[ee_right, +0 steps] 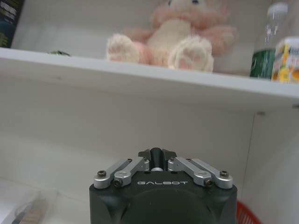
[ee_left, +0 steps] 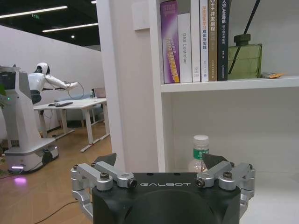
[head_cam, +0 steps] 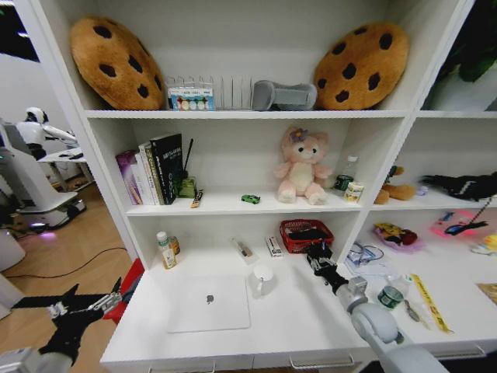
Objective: Organize the objects on the table.
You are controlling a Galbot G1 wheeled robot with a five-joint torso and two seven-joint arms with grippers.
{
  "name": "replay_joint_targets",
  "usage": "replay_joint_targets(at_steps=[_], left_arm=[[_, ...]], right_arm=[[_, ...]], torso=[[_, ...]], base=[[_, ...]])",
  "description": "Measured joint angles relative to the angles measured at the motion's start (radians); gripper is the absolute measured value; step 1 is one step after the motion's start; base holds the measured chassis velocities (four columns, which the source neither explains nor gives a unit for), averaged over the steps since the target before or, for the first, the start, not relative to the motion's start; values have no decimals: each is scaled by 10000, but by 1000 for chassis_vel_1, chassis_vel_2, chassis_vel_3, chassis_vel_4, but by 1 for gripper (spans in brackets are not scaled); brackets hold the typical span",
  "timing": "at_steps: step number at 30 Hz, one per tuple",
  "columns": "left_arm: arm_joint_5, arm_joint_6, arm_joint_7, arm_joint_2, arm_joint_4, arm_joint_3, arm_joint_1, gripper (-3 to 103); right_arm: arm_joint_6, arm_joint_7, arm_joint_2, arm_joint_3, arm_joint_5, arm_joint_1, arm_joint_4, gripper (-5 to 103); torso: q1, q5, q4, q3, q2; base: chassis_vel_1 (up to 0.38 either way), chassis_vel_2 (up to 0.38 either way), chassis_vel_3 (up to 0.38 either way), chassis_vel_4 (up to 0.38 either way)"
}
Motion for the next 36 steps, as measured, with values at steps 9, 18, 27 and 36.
replay_joint_targets(at_steps=[9,18,27,36], left_arm=[[0,0,0,0,0,0,0,100],[0,0,0,0,0,0,0,100],[0,0,0,0,0,0,0,100],[0,0,0,0,0,0,0,100]], right_arm=[[1953,177,266,138,-417,458,-1399,12],[2018,230,291,-102,12,1068,-2287,12],[2069,366,341,-620,35,2449,-3279,12],[1948,527,585,-1226,2,3517,-4216,12]], torso=[[0,0,-1,0,1],[0,-1,-2,-1,1],[1,0,0,0,0],[0,-1,-1,-1,0]], base=[[0,0,0,0],[0,0,0,0],[0,0,0,0],[0,0,0,0]])
